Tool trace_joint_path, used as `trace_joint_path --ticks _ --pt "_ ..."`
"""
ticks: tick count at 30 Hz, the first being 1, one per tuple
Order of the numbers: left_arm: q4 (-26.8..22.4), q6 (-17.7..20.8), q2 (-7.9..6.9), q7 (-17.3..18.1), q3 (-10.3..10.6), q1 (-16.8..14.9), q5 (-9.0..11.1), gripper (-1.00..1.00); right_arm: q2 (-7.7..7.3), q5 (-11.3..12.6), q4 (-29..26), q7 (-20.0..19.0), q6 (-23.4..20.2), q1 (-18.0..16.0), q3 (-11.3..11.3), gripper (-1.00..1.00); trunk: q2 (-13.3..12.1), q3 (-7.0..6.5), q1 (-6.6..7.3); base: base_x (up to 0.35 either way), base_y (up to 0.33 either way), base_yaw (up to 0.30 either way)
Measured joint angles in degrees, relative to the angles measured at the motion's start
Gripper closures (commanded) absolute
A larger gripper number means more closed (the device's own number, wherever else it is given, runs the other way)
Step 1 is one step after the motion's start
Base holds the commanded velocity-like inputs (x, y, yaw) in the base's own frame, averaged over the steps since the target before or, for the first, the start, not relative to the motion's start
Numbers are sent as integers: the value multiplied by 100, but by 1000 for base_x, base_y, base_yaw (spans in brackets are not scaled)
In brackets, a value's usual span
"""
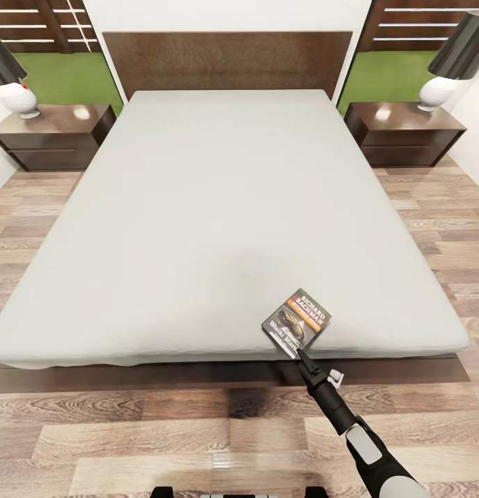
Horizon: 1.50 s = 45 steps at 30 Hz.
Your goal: In the bedroom, move the book from the bed onto either nightstand, and place the two sandals side by side next to the bed.
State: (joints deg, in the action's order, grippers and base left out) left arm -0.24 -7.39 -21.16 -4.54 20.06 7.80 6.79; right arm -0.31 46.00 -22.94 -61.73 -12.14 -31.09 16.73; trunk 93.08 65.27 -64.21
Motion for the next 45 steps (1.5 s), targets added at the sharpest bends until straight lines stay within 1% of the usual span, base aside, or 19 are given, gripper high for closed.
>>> trace_joint_path --ticks 10,23,45 --pt "0 0 -1 2 0 0 0 -100 7 0 -3 10 0 0 -3 -100 0 0 0 0 4 0" --pt "-1 -5 -1 1 0 0 0 -100 12 -7 2 12 0 0 -11 -100 0 0 0 0 67 0" --pt "-1 -6 -1 6 0 0 0 -100 7 -9 4 13 1 0 -13 -100 0 0 0 0 6 0"
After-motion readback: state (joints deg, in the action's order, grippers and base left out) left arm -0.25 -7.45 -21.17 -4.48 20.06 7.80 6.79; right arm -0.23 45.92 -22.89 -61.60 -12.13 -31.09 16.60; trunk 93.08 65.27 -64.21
